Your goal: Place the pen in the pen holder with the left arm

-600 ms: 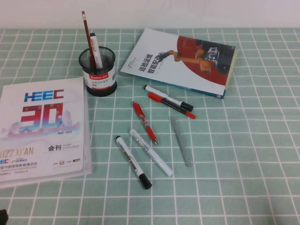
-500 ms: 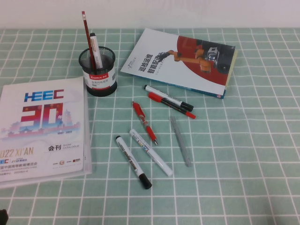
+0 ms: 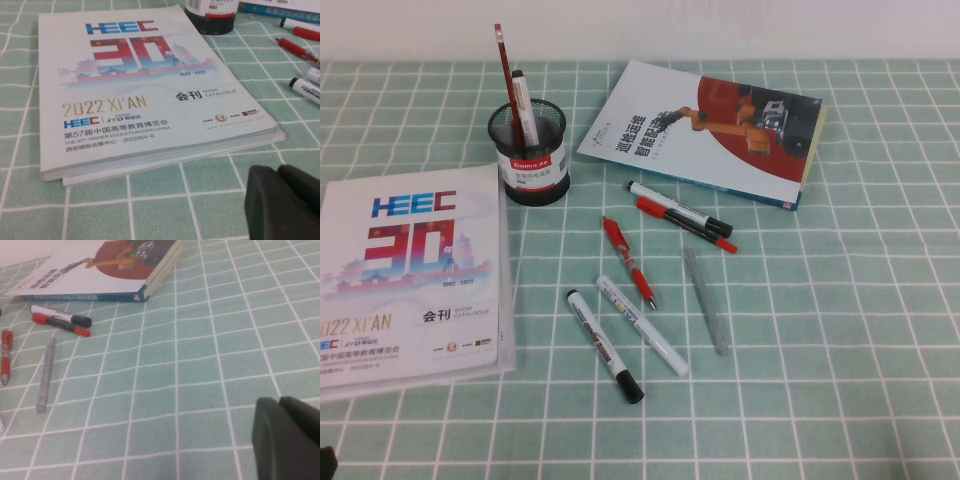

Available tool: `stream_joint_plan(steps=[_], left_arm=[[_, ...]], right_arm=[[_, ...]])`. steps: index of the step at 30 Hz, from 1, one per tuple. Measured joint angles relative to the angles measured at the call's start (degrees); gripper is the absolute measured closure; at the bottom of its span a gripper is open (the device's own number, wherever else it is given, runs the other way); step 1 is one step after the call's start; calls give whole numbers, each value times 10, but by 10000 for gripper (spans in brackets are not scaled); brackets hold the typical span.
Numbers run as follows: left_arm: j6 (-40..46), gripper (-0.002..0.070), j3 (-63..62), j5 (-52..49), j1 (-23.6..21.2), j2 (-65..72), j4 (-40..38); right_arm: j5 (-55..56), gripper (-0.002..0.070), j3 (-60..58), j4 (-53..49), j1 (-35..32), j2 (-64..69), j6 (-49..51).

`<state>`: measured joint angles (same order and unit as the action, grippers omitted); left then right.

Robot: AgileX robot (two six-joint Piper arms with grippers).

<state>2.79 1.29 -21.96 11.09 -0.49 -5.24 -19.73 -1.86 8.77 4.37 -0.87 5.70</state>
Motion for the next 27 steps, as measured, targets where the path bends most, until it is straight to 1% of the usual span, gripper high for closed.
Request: stream_joint_plan(steps=[14,17,23,27], left_arm=[[0,675,0,11,0,0,0],[-4,675,2,39,0,0,-13],[-57,675,2,129,0,0,-90],[-62,675,2,182,0,0,-100]], right_arm=[[0,696,0,0,0,0,0],[0,696,0,0,0,0,0],[0,696,0,0,0,0,0],[0,696,0,0,0,0,0]])
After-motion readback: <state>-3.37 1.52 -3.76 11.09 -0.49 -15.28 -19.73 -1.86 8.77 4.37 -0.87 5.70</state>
